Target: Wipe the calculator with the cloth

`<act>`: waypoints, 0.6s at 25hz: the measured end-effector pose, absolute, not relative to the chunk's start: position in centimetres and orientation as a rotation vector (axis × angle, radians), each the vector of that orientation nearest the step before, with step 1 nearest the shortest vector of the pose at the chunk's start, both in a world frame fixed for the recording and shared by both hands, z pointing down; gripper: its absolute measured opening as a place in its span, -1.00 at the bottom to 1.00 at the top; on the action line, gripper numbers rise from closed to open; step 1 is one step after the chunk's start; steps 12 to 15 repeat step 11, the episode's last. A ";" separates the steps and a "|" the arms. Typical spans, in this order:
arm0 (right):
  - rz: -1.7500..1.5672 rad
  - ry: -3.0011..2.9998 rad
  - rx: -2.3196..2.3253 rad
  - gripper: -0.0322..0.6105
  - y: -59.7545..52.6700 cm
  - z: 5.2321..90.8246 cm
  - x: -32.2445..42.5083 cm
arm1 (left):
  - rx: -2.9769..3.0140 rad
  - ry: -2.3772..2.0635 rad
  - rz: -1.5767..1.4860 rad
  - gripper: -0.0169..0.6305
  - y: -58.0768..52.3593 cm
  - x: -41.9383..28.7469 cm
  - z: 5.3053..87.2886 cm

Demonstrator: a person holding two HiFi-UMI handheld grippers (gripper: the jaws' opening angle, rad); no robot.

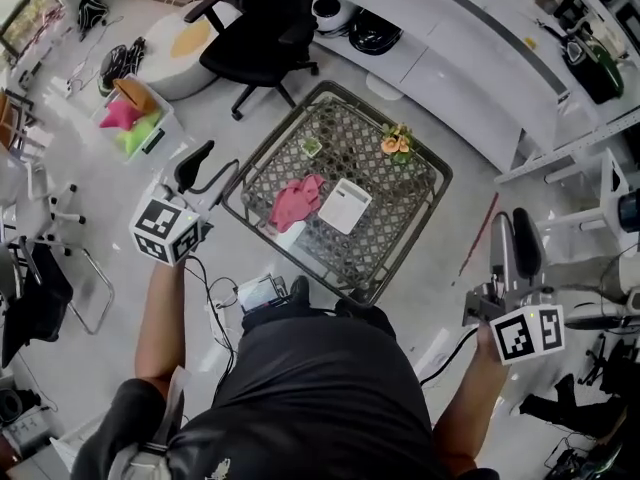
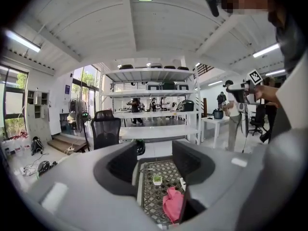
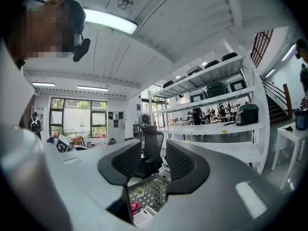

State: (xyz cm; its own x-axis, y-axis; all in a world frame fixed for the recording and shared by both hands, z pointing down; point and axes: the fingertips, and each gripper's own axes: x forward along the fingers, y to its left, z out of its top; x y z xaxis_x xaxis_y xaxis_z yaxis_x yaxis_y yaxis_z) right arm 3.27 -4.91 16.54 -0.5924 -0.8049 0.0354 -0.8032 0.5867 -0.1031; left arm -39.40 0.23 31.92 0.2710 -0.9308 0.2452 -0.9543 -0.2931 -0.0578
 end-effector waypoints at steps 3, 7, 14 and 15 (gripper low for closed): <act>-0.154 2.789 -1.423 -0.40 -4.6 16.1 3.5 | 2.418 -1.803 0.342 -0.18 0.6 -39.3 31.8; -0.143 2.794 -1.431 -0.40 -4.2 16.0 3.7 | 2.421 -1.798 0.333 -0.18 1.1 -38.9 31.7; -0.132 2.801 -1.438 -0.40 -3.8 16.2 3.7 | 2.427 -1.794 0.331 -0.18 1.4 -38.7 31.9; -0.132 2.801 -1.438 -0.40 -3.8 16.2 3.7 | 2.427 -1.794 0.331 -0.18 1.4 -38.7 31.9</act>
